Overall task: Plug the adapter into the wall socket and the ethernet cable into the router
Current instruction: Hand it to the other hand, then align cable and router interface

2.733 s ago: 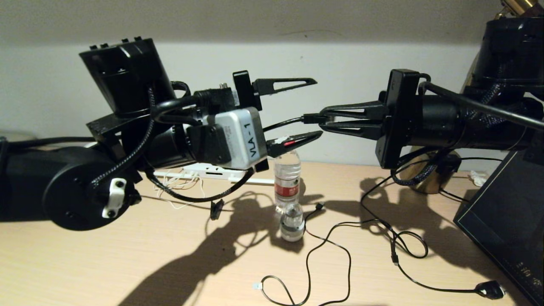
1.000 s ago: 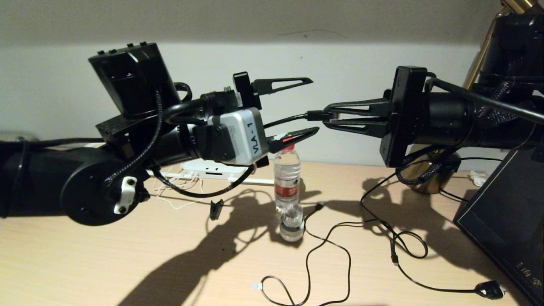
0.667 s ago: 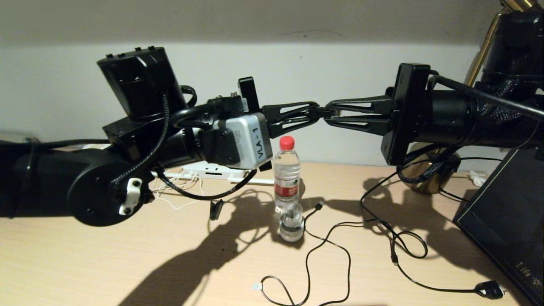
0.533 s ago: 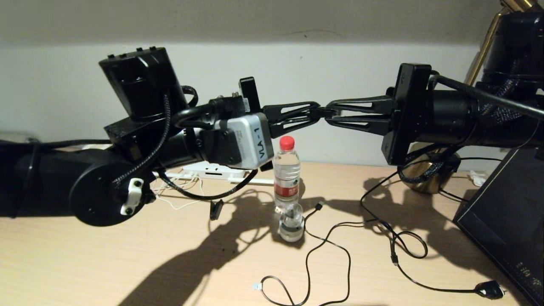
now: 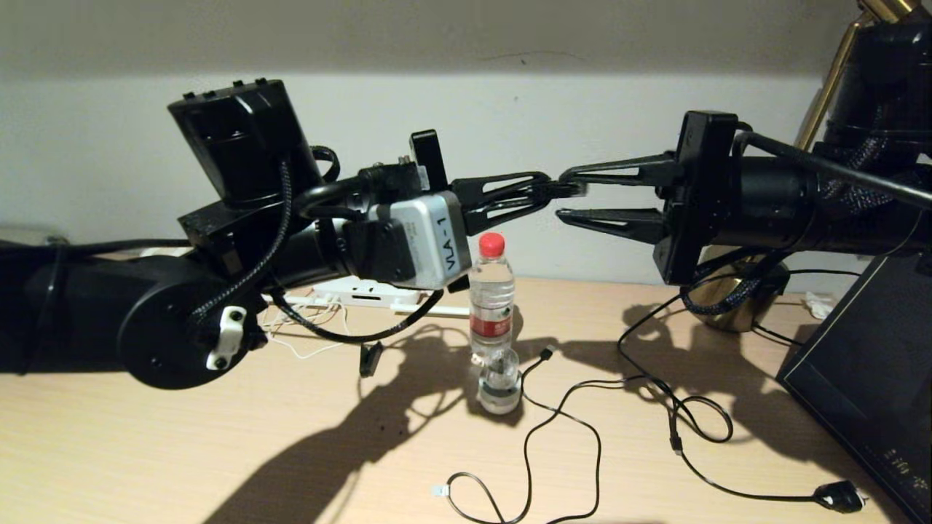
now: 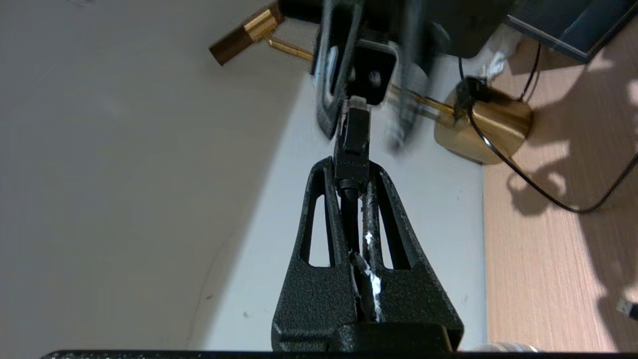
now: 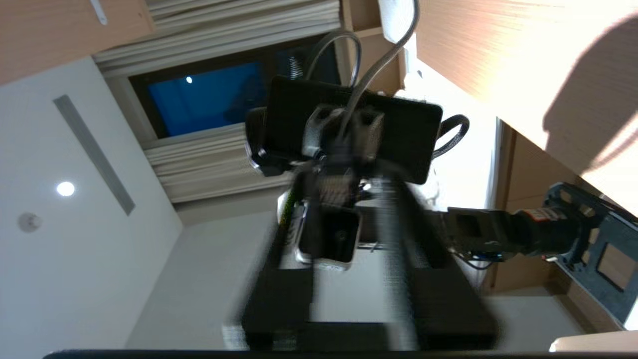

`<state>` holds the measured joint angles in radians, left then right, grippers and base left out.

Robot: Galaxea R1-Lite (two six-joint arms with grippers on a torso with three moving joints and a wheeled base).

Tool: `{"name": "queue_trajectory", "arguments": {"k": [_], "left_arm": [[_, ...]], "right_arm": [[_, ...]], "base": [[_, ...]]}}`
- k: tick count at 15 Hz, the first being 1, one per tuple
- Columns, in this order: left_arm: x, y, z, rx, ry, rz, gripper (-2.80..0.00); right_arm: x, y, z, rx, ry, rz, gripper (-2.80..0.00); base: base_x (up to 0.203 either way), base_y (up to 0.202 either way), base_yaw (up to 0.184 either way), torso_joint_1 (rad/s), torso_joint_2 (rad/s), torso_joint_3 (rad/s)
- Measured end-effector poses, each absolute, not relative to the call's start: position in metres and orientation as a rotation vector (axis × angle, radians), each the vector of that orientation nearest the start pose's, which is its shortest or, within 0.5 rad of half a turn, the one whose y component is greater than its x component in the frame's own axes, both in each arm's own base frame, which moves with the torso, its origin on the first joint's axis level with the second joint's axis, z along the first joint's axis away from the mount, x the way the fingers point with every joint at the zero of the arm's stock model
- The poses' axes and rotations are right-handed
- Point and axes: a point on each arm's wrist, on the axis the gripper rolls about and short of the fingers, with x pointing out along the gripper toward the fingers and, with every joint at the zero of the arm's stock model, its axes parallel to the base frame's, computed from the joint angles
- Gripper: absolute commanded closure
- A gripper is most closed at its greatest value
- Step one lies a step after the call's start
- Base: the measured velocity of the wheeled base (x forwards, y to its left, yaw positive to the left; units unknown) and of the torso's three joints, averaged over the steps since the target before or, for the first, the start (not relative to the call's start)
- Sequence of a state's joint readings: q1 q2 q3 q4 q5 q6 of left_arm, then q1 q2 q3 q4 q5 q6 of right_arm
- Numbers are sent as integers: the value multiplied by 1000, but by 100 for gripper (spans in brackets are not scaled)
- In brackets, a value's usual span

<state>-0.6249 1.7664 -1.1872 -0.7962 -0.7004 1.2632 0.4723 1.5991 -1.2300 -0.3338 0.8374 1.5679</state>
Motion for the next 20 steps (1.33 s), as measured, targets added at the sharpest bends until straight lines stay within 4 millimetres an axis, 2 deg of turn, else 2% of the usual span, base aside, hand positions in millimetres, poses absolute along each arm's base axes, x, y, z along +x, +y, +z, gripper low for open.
{"name": "queue_trajectory", "arguments": {"k": [4, 6, 9, 12, 13, 16, 20], "left_arm": [[268, -209, 279, 1064, -1006, -994, 0], [273, -199, 274, 1044, -946, -995, 0], [293, -163, 264, 937, -743, -970, 0], [308, -126, 257, 706, -500, -917, 0], [310, -117, 258, 601, -421, -881, 0], [306, -101, 267, 250, -241, -785, 0], [295, -89, 258, -88, -53, -678, 0]], "right_arm": [[256, 147, 303, 1335, 1034, 969, -280], [258, 140, 305, 1357, 969, 923, -280], [248, 122, 318, 1301, 755, 873, -280], [227, 107, 318, 1079, 489, 772, -280], [220, 102, 317, 967, 381, 701, 0], [189, 85, 311, 595, 138, 477, 0], [137, 54, 291, 289, 32, 285, 0]], "base": [[0, 0, 0, 0, 0, 0], [0, 0, 0, 0, 0, 0], [0, 0, 0, 0, 0, 0], [0, 0, 0, 0, 0, 0], [0, 0, 0, 0, 0, 0], [0, 0, 0, 0, 0, 0], [0, 0, 0, 0, 0, 0]]}}
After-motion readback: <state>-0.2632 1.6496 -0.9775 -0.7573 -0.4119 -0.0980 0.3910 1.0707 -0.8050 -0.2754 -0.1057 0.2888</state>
